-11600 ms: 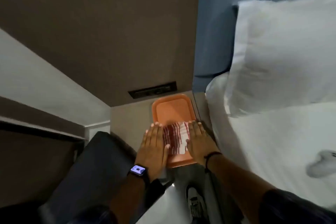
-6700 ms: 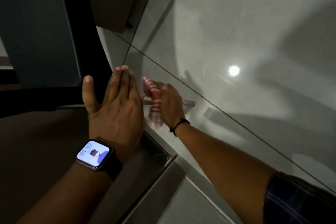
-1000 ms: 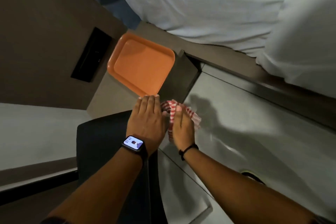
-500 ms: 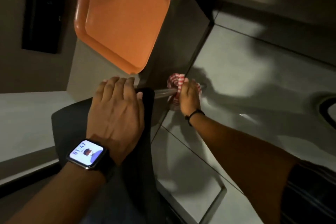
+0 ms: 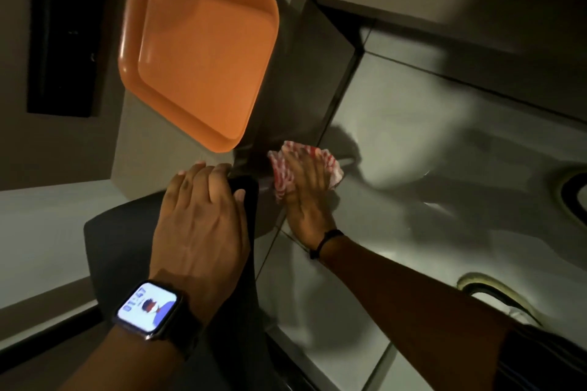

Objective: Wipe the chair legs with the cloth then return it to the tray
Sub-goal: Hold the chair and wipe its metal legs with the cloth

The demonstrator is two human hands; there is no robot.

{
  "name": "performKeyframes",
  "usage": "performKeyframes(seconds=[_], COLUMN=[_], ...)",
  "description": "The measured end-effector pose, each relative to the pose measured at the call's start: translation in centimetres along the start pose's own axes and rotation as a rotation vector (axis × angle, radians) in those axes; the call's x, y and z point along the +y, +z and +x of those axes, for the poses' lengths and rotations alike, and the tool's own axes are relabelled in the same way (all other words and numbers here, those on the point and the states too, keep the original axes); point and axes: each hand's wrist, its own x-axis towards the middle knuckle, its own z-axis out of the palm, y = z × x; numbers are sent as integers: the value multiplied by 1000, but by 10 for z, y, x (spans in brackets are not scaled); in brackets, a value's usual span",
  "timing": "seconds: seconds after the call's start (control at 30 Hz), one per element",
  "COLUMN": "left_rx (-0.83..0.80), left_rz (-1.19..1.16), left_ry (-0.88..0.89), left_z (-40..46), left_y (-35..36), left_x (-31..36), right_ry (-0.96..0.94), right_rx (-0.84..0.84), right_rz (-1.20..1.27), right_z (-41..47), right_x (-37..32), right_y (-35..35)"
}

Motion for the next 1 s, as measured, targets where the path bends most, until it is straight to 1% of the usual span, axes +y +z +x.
performKeyframes(seconds=[0.07, 0.13, 0.2, 0.3, 0.37, 0.43, 0.53, 0.63, 0.67, 0.73, 0.77, 0.8, 0.83, 0.87, 0.93, 1.0], left_rx=[4, -3, 1, -10, -18, -42, -65, -56, -49, -55, -61, -64, -66, -71, -85, -100], left_rz=[-1, -3, -18, -27, -27, -4, 51, 56, 52, 42, 36, 31, 26, 22, 19, 22], left_ry=[-2, -5, -16, -7, 10, 30, 52, 42, 39, 31, 26, 21, 21, 25, 39, 46], left_z=[1, 1, 0, -2, -2, 1, 5, 6, 7, 7, 7, 7, 6, 6, 6, 6], left_y=[2, 3, 2, -1, -3, -6, -6, -5, -4, -3, -4, -6, -7, -8, -10, -11], left_x=[0, 1, 4, 5, 4, 2, -3, -4, -3, -1, 0, 0, 1, 3, 4, 3], right_ry=[53, 100, 141, 55, -25, -35, 76, 265, 325, 446, 472, 459, 409, 299, 69, 16], right_rx=[-21, -22, 43, 138, 137, 138, 126, 45, 46, 58, 58, 78, 93, 105, 170, 205], right_rz=[-72, -58, 48, 39, 48, 49, 63, -60, -66, 84, 160, 233, 295, 310, 227, 220], right_z=[5, 9, 16, 28, 28, 28, 26, 40, 43, 44, 42, 36, 25, 14, -2, -2], right_x=[31, 40, 21, -31, -60, -63, -31, 15, 29, 31, 18, -3, -28, -51, -84, -89], right_y=[-6, -12, -10, 0, 6, 1, -5, -15, -16, -20, -21, -19, -11, -3, 10, 12])
